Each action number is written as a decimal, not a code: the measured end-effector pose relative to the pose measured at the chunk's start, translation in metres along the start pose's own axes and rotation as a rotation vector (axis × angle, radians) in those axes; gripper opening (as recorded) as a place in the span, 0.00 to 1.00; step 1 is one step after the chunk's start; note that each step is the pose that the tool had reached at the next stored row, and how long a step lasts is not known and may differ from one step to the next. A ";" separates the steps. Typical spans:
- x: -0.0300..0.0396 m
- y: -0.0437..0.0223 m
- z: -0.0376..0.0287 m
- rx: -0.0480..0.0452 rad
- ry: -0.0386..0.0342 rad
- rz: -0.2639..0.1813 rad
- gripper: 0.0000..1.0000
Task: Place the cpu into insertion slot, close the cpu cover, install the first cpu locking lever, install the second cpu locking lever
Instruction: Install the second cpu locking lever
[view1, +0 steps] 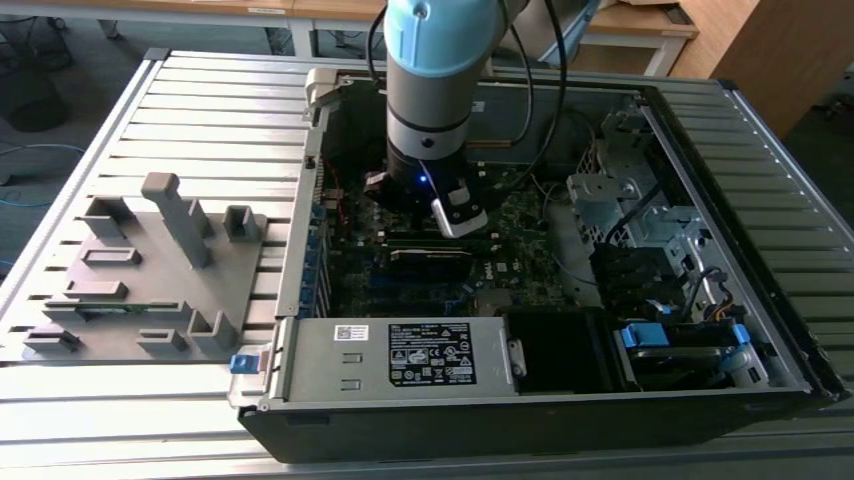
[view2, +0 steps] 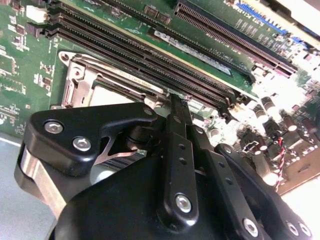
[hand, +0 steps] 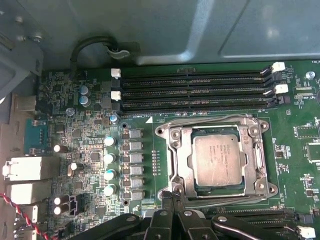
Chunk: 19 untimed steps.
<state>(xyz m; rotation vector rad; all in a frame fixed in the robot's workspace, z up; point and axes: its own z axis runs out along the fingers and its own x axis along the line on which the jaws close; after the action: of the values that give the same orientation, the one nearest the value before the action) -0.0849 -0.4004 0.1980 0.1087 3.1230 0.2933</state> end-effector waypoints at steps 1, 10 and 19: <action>0.0000 -0.0001 0.0002 -0.0012 0.0000 0.000 0.10; 0.0008 -0.0009 0.0019 -0.0086 0.0006 0.000 0.10; 0.0027 -0.0015 0.0033 -0.0113 0.0007 0.000 0.10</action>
<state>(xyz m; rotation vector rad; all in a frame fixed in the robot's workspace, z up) -0.0877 -0.4010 0.1945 0.1088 3.1216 0.3110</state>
